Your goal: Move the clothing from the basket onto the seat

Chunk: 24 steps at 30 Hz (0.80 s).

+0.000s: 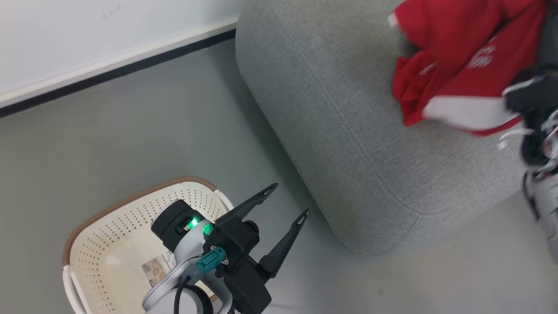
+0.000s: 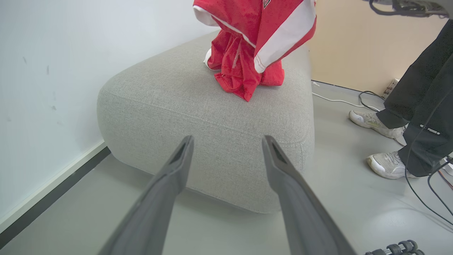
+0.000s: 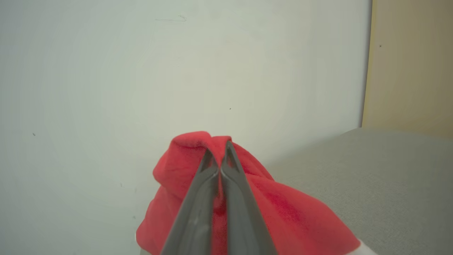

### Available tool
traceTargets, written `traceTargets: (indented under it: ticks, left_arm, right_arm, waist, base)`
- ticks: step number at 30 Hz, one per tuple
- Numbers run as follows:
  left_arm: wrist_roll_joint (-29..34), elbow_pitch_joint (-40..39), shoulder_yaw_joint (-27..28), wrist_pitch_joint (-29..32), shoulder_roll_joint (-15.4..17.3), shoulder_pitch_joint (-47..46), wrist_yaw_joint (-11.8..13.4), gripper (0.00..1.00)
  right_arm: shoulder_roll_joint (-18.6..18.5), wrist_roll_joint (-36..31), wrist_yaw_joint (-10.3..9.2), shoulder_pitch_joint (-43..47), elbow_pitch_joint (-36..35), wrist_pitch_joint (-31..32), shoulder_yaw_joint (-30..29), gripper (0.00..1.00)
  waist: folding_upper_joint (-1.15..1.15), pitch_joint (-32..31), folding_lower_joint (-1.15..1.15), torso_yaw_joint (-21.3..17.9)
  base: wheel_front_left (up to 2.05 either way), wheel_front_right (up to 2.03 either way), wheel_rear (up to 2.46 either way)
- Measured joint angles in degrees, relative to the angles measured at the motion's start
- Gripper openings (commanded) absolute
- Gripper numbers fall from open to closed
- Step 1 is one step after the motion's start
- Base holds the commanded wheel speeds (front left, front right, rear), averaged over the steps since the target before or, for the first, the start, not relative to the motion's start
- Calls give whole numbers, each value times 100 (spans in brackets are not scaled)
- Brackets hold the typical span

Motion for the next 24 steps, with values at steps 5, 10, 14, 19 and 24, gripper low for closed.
traceTargets:
  ticks: [5,10,14,19,24]
  left_arm:
    - [0,-51,-100,73,25,-63,-1,100]
    - [5,-158,-188,142,34,-251,-2,100]
    - [7,-201,-229,202,109,-387,-2,100]
    - [8,-263,-246,227,177,-528,-2,100]
    - [8,-305,-256,268,211,-687,-3,100]
  right_arm:
    - [-230,57,-48,-579,280,-15,-360,0]
    - [-547,98,-77,-1057,667,-16,-683,0]
    - [-792,97,-105,-1390,1007,-18,-884,0]
    - [-794,96,-107,-1397,1399,-18,-899,0]
    - [-672,123,-91,-1391,1806,-18,-894,0]
  waist:
    - [0,169,0,72]
    - [0,417,0,183]
    - [0,650,1,292]
    - [0,900,1,391]
    - [1,1147,1,460]
  base:
    - [0,0,0]
    - [0,0,0]
    - [0,0,0]
    - [0,0,0]
    - [0,0,0]
